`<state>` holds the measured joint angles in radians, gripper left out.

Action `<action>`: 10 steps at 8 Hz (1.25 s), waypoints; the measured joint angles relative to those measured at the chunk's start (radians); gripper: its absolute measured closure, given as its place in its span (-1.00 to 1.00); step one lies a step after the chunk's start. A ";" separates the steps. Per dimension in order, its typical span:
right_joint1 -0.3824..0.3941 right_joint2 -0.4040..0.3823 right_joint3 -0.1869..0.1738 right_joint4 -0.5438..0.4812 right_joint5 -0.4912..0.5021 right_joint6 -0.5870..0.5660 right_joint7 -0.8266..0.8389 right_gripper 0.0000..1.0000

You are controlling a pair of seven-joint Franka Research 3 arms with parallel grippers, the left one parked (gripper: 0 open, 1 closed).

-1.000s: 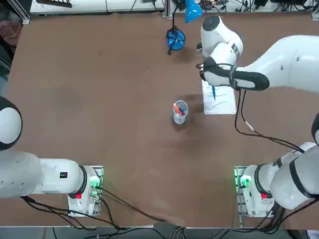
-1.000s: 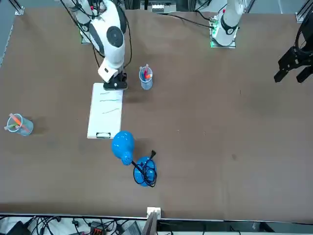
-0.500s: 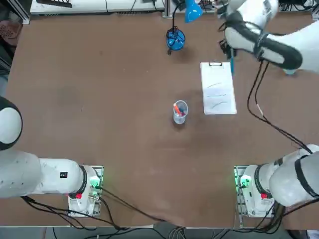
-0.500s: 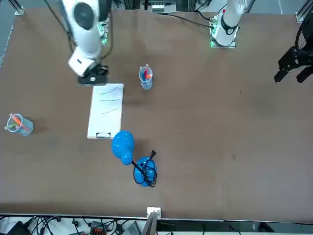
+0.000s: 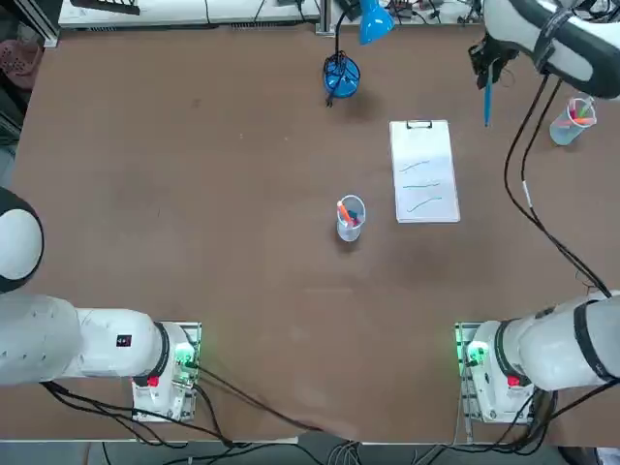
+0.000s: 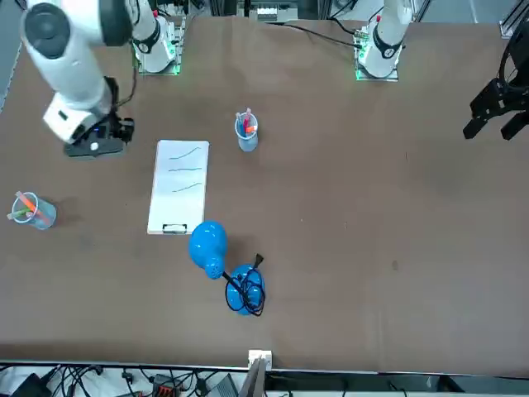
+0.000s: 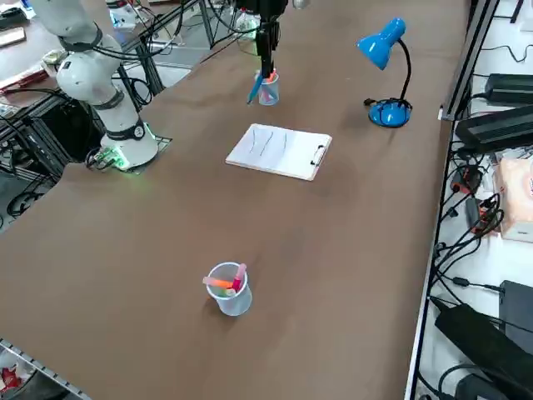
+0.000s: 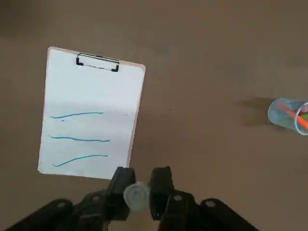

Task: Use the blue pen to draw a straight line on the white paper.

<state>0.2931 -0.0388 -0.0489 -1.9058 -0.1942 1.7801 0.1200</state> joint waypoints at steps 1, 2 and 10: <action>-0.037 0.001 0.000 0.003 0.016 0.000 -0.039 0.56; -0.085 0.002 -0.001 0.009 0.033 0.000 -0.099 0.56; -0.542 0.146 -0.018 0.019 0.042 0.399 -0.769 0.56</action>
<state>-0.2486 0.1073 -0.0673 -1.8870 -0.1522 2.1790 -0.6489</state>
